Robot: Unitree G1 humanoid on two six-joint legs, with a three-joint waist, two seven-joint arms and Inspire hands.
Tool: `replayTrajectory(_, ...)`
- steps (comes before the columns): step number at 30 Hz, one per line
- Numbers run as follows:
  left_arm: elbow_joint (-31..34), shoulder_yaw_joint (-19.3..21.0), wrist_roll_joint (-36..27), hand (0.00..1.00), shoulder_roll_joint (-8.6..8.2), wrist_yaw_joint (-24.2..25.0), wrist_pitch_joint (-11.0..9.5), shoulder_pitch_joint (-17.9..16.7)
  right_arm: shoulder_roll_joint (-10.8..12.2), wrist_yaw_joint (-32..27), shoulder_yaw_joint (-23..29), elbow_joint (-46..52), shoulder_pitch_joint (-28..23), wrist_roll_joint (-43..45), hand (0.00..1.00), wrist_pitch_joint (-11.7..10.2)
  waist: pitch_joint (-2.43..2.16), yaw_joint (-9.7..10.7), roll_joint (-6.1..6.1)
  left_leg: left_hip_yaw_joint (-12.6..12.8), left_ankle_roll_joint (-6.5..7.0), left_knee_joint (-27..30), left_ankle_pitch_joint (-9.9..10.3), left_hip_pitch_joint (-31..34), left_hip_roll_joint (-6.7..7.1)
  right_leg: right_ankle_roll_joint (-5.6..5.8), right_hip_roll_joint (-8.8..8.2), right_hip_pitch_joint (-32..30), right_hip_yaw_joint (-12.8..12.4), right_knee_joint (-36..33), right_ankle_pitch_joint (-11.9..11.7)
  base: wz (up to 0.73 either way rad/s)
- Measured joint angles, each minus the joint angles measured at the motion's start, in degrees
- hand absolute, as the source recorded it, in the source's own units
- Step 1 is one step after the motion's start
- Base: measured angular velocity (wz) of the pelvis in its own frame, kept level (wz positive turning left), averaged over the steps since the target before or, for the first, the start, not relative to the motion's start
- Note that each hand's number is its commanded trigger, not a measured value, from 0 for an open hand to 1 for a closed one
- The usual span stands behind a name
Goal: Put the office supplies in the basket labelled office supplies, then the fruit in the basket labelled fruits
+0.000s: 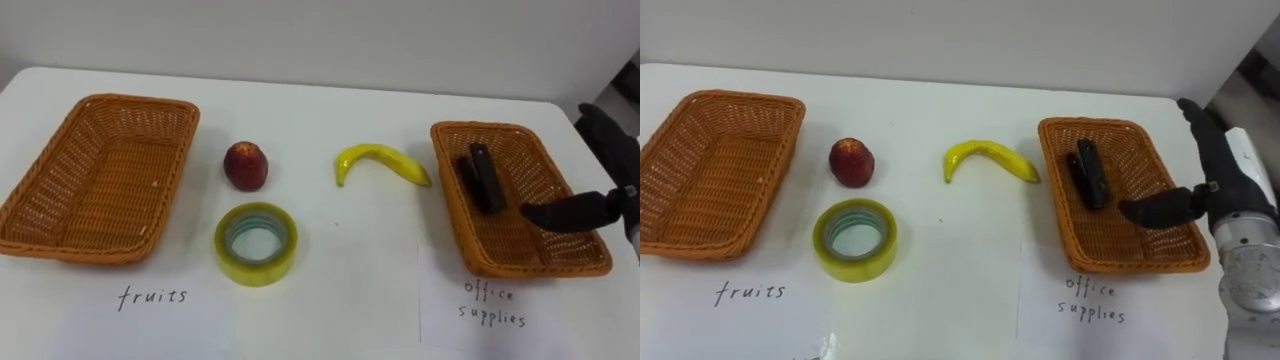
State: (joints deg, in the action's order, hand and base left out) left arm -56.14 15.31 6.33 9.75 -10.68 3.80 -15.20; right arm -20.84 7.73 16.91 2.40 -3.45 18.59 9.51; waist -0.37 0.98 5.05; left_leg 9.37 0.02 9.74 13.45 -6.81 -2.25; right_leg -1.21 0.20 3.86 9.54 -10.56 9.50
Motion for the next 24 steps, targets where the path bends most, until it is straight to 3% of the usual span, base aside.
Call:
replayTrajectory(6,0.32,-0.92,0.00,0.00,0.06,0.00,0.00,-0.02,0.01,0.04,-0.04,-1.69,0.00,0.04,0.00,0.01,0.17,-0.01,0.08,0.07,0.00,-0.15,0.00,-0.06,-0.01,0.00,-0.08,-0.01,-0.07,0.00,0.00,0.00)
replayTrajectory(9,1.16,-0.98,-0.01,0.00,0.07,0.00,0.00,0.08,0.01,0.65,-0.04,-1.84,0.00,0.24,0.00,0.07,0.55,0.02,0.33,0.08,0.00,-0.19,0.00,0.16,-0.01,0.00,-0.08,-0.16,-0.09,0.05,0.01,0.00)
replayTrajectory(24,3.20,-2.04,0.04,0.00,0.32,0.01,0.02,-0.04,0.00,0.58,-0.04,-1.67,0.25,2.21,0.00,0.05,0.27,-0.02,0.24,0.20,0.00,-0.09,0.00,0.52,-0.02,0.02,-0.23,-0.74,-0.24,-0.14,0.01,0.00)
